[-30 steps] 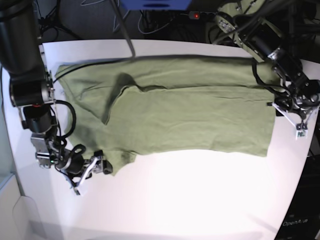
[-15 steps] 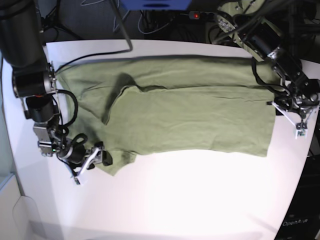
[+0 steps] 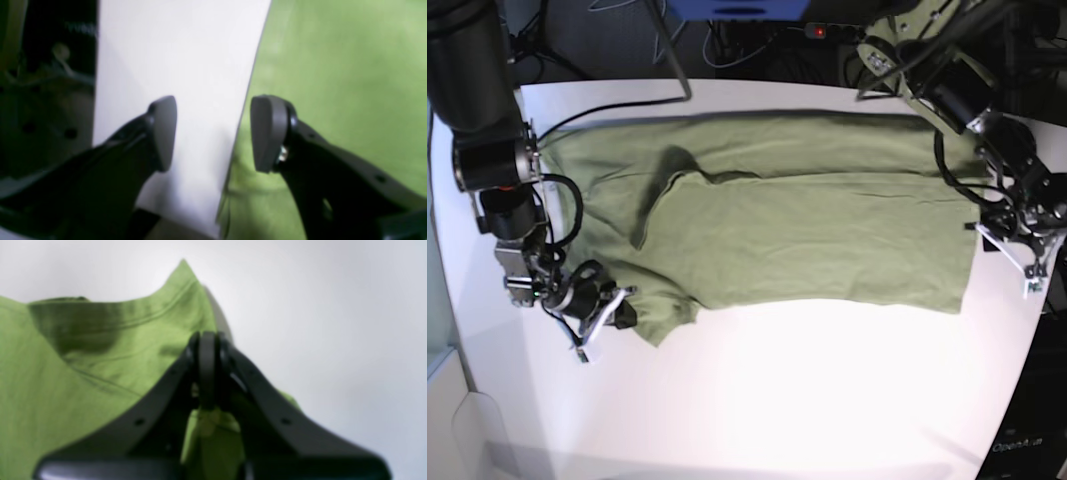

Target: Fold the T-shirt properly

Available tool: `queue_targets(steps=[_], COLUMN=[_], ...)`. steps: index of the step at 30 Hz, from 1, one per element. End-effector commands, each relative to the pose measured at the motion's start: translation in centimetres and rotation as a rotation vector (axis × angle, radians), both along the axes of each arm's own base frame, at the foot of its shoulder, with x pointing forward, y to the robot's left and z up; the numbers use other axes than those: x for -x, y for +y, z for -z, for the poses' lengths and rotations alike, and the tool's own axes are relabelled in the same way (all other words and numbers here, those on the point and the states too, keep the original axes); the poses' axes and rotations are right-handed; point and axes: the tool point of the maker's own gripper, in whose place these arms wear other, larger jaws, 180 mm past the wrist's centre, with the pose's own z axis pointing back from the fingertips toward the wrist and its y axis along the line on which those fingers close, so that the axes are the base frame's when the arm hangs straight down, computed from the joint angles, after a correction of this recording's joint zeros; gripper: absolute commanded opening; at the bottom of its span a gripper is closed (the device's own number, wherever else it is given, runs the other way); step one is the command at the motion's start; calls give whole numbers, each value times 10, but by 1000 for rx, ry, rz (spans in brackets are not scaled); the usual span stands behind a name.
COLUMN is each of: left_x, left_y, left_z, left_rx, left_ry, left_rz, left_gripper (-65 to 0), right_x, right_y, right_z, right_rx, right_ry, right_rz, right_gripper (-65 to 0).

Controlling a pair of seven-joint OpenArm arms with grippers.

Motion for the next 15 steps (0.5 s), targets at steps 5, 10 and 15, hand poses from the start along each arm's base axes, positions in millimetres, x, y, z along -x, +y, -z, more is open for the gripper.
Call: queue_targets(steps=[5,10,15], left_x=[-37,-64,-93], left_y=[2,-17,-38], left_z=[-16,7,10], left_rx=[21,112,172], left_ry=[-82,-132,-241], left_rz=[19,78,126], left_gripper=[-314,-314,-313], right_x=[-16,-16,-15], right_y=[-13,-14,-15], right_z=[-21,-22,-21], right_rx=[3,5,8], right_ry=[-55,-57,-54], right_rz=[11,8,7], right_gripper=[-641,-641,-641])
